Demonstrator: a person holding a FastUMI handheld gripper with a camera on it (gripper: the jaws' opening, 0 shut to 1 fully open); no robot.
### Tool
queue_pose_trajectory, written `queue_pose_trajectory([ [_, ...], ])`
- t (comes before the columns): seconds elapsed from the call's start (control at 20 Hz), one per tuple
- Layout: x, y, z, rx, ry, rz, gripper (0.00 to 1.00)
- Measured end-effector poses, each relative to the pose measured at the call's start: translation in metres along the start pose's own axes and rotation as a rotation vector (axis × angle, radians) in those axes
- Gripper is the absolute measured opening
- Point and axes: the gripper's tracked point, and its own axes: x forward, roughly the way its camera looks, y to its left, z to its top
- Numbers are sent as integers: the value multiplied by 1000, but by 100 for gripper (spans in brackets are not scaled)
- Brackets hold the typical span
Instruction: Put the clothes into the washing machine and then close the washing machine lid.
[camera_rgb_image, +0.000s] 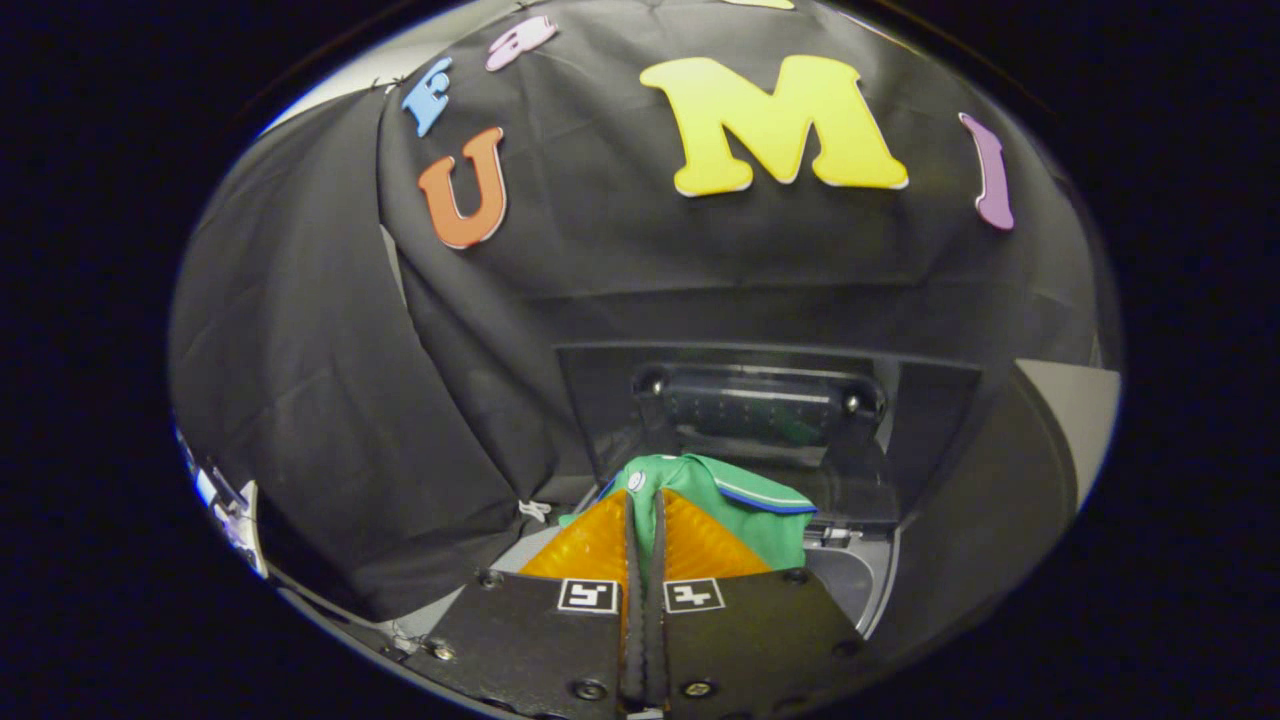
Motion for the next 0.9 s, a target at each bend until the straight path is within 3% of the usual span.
queue_pose_trajectory([
  [0.4, 59, -24, -88, 96, 268, -89, 4],
  [0.9, 63, -35, -189, 296, 591, -171, 4],
])
